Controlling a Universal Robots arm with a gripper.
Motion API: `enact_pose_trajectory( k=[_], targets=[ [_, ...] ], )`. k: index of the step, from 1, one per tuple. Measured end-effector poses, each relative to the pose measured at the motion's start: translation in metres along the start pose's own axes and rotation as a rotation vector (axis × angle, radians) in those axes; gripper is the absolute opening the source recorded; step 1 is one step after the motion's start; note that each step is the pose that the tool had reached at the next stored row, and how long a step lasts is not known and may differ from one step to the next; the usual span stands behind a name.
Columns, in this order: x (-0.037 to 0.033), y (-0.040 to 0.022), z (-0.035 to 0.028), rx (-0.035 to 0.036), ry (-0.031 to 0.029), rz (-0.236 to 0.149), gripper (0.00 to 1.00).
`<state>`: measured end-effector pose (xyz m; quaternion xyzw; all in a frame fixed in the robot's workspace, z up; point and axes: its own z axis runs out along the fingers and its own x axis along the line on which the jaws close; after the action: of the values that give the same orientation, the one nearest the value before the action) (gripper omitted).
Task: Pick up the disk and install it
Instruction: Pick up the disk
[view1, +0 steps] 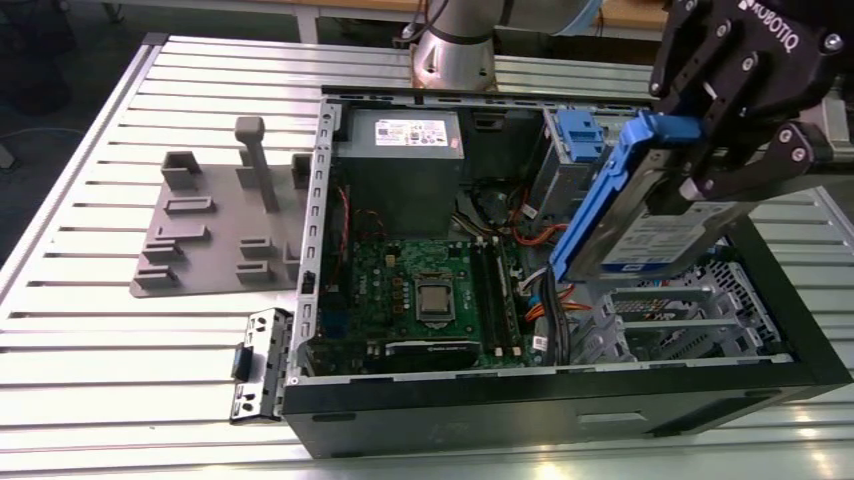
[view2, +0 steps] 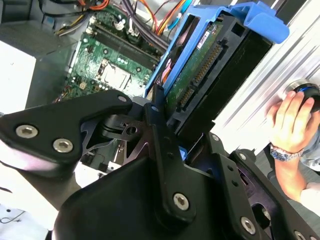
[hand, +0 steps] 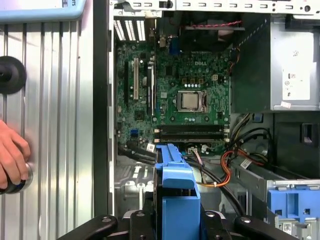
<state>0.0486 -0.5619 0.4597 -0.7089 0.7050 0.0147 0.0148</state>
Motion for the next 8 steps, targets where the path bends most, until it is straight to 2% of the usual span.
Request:
enact_pose_trajectory(
  k=[8],
  targets=[
    [0.0011,-0.0214,0.0003,-0.0009,0.0000,0.002,0.36]
  ],
)
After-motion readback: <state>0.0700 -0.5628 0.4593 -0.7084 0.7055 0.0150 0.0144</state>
